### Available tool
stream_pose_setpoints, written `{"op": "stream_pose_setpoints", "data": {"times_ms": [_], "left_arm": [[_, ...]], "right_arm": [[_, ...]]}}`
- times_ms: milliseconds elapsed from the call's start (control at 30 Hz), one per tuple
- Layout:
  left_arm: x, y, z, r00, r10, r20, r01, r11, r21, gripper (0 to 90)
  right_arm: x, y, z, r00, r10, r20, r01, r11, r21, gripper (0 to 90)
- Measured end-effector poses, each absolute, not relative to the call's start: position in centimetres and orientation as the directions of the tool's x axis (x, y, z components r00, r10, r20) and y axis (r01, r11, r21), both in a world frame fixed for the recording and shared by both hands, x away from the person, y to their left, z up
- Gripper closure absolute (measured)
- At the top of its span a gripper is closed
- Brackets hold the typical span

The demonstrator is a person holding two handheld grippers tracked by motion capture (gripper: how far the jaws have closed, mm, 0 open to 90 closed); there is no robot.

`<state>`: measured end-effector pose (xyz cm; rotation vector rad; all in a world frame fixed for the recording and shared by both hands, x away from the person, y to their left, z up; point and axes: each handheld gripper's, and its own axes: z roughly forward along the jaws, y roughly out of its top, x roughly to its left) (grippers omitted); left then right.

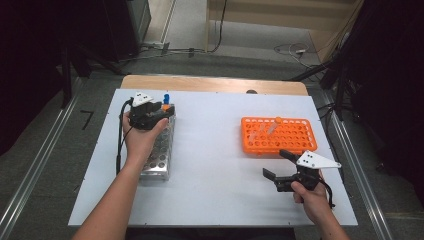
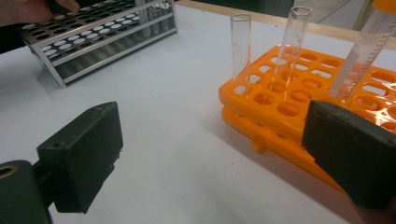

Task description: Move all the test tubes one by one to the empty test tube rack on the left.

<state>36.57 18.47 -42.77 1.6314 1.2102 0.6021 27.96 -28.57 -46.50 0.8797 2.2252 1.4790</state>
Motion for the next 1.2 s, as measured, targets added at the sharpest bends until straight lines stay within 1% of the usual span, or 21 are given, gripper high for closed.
{"op": "stream_pose_setpoints", "data": {"times_ms": [167, 333, 433, 733, 900, 1000, 1200], "left_arm": [[35.3, 18.3, -42.2, 0.415, 0.889, -0.192, 0.411, 0.005, 0.912, 19.2], [33.6, 17.8, -41.8, 0.449, 0.871, -0.202, 0.4, 0.007, 0.917, 11.5], [32.5, 17.5, -41.7, 0.467, 0.86, -0.205, 0.392, 0.006, 0.92, 8.5], [30.0, 16.7, -41.9, 0.514, 0.832, -0.207, 0.379, -0.003, 0.926, 3.0], [29.2, 16.8, -42.0, 0.53, 0.822, -0.21, 0.369, 0.0, 0.929, 1.5], [28.9, 17.1, -42.0, 0.532, 0.818, -0.218, 0.364, 0.011, 0.931, 1.4], [28.5, 17.4, -42.1, 0.537, 0.812, -0.227, 0.362, 0.021, 0.932, 1.4]], "right_arm": [[28.4, -28.6, -46.3, -0.745, 0.663, 0.066, 0.313, 0.261, 0.913, 3.8], [28.9, -28.5, -46.0, -0.731, 0.678, 0.073, 0.321, 0.248, 0.914, 3.8], [29.2, -28.4, -45.7, -0.724, 0.686, 0.07, 0.321, 0.245, 0.915, 3.8], [31.3, -28.6, -44.6, -0.681, 0.726, 0.095, 0.354, 0.212, 0.911, 3.9], [32.8, -28.8, -44.1, -0.659, 0.748, 0.078, 0.354, 0.217, 0.91, 3.9], [33.8, -29.0, -43.9, -0.655, 0.749, 0.096, 0.364, 0.202, 0.909, 3.9], [35.7, -29.2, -44.0, -0.623, 0.777, 0.092, 0.384, 0.201, 0.901, 4.1]]}}
